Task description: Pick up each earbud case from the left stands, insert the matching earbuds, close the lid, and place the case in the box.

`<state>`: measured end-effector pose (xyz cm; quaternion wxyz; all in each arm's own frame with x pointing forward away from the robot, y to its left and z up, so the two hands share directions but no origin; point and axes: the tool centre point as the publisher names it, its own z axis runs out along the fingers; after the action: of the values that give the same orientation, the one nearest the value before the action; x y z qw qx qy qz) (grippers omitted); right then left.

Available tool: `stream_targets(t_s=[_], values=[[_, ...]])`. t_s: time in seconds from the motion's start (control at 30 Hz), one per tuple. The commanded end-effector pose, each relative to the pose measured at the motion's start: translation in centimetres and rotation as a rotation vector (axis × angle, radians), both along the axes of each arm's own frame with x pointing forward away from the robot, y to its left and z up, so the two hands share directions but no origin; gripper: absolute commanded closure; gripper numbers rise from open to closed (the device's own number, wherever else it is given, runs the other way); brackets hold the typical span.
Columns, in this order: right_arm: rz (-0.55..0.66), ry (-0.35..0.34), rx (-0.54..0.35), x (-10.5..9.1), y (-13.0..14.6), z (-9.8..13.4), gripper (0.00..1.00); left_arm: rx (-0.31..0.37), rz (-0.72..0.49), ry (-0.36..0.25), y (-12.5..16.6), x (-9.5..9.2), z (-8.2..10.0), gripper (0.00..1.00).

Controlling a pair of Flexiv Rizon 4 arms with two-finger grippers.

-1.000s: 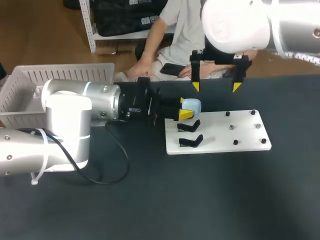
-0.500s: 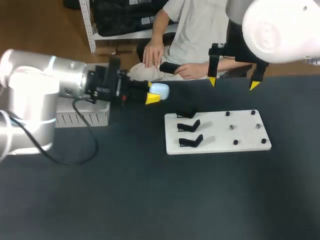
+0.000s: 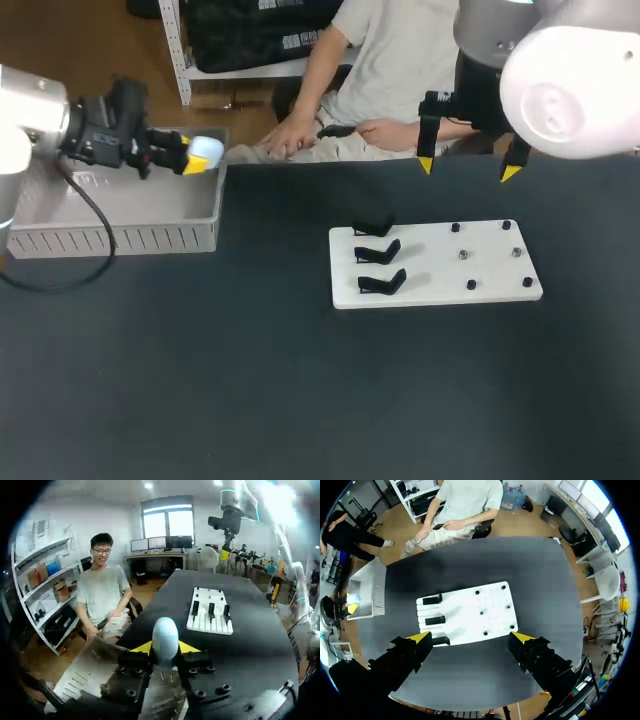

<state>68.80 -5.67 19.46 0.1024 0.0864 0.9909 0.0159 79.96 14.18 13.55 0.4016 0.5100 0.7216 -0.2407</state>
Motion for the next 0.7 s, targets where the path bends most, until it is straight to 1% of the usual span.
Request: stream_targets(t_s=[0.03, 0.13, 0.2, 0.3, 0.33, 0.4, 0.43, 0.47, 0.53, 0.6, 0.7], values=[[-0.003, -0.012, 0.000, -0.3, -0.1, -0.1, 0.00, 0.083, 0.170, 0.038, 2.7, 0.3, 0.0, 1.00], [-0.003, -0.012, 0.000, -0.3, -0.1, -0.1, 0.00, 0.135, 0.250, 0.057, 5.0, 0.7, -0.4, 1.00], [-0.003, -0.012, 0.000, -0.3, -0.1, -0.1, 0.00, 0.147, 0.287, 0.075, 6.1, 0.6, -0.6, 1.00], [-0.003, -0.012, 0.000, -0.3, -0.1, -0.1, 0.00, 0.169, 0.300, 0.090, 7.3, 0.1, -0.9, 1.00], [-0.003, -0.012, 0.000, -0.3, -0.1, -0.1, 0.00, 0.179, 0.313, 0.091, 7.7, 0.0, -1.0, 1.00], [-0.003, -0.012, 0.000, -0.3, -0.1, -0.1, 0.00, 0.175, 0.334, 0.089, 8.1, -0.1, -1.0, 1.00], [-0.003, -0.012, 0.000, -0.3, -0.1, -0.1, 0.00, 0.184, 0.343, 0.081, 8.1, -0.1, -0.9, 1.00], [-0.003, -0.012, 0.000, -0.3, -0.1, -0.1, 0.00, 0.188, 0.346, 0.078, 8.1, -0.1, -0.9, 0.95], [-0.003, -0.012, 0.000, -0.3, -0.1, -0.1, 0.00, 0.189, 0.363, 0.057, 8.2, -0.2, -0.4, 0.00], [-0.003, -0.012, 0.000, -0.3, -0.1, -0.1, 0.00, 0.183, 0.363, 0.046, 8.0, -0.3, 0.0, 0.00], [-0.003, -0.012, 0.000, -0.3, -0.1, -0.1, 0.00, 0.172, 0.368, 0.012, 7.7, -0.5, 0.8, 0.00]])
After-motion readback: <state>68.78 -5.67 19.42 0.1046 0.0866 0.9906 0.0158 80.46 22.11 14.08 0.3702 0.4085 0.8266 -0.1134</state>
